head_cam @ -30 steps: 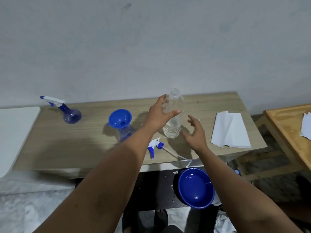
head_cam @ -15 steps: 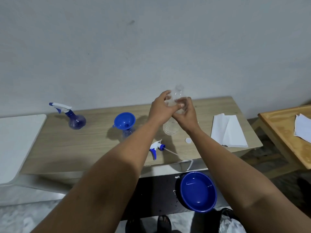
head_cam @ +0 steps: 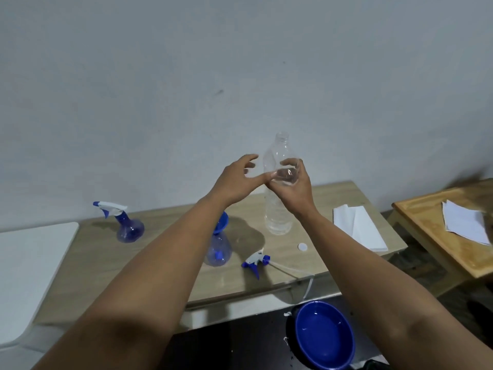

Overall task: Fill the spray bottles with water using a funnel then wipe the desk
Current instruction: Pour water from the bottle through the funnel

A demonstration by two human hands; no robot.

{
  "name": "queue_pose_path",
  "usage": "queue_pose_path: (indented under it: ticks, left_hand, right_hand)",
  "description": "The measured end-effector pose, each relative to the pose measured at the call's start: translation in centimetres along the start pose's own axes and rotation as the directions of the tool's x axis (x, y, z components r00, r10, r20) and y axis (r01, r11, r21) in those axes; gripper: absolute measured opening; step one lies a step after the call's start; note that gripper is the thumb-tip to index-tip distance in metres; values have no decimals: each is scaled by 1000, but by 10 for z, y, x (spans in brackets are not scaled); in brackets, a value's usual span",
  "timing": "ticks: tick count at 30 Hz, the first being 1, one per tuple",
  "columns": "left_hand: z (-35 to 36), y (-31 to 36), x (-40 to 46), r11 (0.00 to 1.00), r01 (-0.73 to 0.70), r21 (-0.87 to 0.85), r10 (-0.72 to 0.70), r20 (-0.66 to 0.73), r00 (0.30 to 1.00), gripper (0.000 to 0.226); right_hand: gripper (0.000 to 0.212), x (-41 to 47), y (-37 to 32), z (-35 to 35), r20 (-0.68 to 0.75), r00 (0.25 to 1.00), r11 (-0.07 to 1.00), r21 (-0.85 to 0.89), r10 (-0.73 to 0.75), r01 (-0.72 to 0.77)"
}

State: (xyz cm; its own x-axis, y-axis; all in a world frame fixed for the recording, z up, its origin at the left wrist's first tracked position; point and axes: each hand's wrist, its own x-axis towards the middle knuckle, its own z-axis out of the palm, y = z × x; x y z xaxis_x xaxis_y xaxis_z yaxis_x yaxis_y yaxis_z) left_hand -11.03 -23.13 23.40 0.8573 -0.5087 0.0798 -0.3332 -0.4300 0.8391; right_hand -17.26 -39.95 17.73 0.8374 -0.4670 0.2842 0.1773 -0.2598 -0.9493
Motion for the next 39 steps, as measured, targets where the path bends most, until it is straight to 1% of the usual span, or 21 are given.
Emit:
queue_pose_path:
  ticks: [3, 6, 9, 12, 14, 17, 19, 20, 22, 24, 26, 27, 29, 31, 34, 36, 37, 39]
  left_hand:
    - [-20, -40, -23, 972, -14, 235, 24, -37, 999, 101]
    - [-34, -78, -43, 910, 64, 410, -37, -73, 997, 113]
    - [-41, -109, -55, 894, 157, 420, -138, -76, 988, 122]
    - [-41, -132, -60, 877, 211, 431, -228, -11, 974, 134]
    - [-41, -142, -61, 869, 219, 444, -260, 34, 965, 136]
    - [-40, -155, -61, 883, 194, 427, -243, 63, 968, 128]
    - [-41, -160, -63, 912, 177, 371, -214, 59, 975, 112]
    - [-41, -162, -64, 931, 171, 323, -201, 60, 978, 106]
    - [-44, -164, -66, 956, 177, 232, -195, 56, 979, 103]
    - [-46, -165, -68, 968, 194, 162, -204, 46, 978, 101]
    - [-46, -170, -67, 974, 191, 122, -199, 59, 978, 93]
    - [-46, -172, -67, 976, 183, 118, -191, 64, 979, 90]
    - [-44, -176, -67, 978, 171, 123, -180, 63, 982, 91]
    - [-43, -177, -67, 980, 163, 112, -170, 58, 984, 92]
    - [-43, -175, -69, 986, 154, 71, -157, 44, 987, 81]
    - [-42, -175, -69, 987, 151, 49, -153, 36, 988, 80]
    - [-42, -175, -69, 987, 152, 42, -154, 35, 988, 84]
    - [-41, -177, -70, 987, 160, 25, -161, 31, 987, 89]
  right_hand:
    - [55, -7, -1, 8, 2, 1000, 1000, -2, -7, 7]
    - [52, -21, -2, 19, 28, 1000, 1000, -3, -12, 12]
    - [54, -37, 0, 30, 56, 998, 1000, 4, 22, -22]
    - [55, -52, 8, 39, 96, 993, 997, -6, 74, -73]
    - [54, -61, 12, 44, 145, 984, 995, -20, 102, -100]
    - [49, -71, 19, 47, 238, 958, 987, -61, 161, -150]
    - [41, -75, 20, 47, 304, 933, 979, -124, 195, -165]
    - [41, -76, 21, 47, 328, 919, 972, -150, 219, -179]
    - [48, -78, 23, 48, 348, 901, 959, -200, 260, -200]
    - [50, -79, 25, 49, 358, 887, 944, -255, 292, -208]
    - [53, -79, 26, 50, 383, 862, 924, -315, 333, -218]
    - [59, -79, 27, 51, 394, 847, 912, -342, 358, -226]
    - [72, -77, 29, 51, 402, 824, 890, -388, 399, -241]
    - [72, -77, 29, 52, 412, 812, 874, -429, 414, -228]
    - [67, -76, 25, 54, 435, 783, 849, -484, 444, -213]
    - [63, -74, 25, 54, 440, 761, 821, -532, 477, -207]
    - [66, -73, 24, 54, 434, 753, 804, -557, 495, -208]
    - [78, -70, 23, 53, 425, 738, 770, -607, 525, -198]
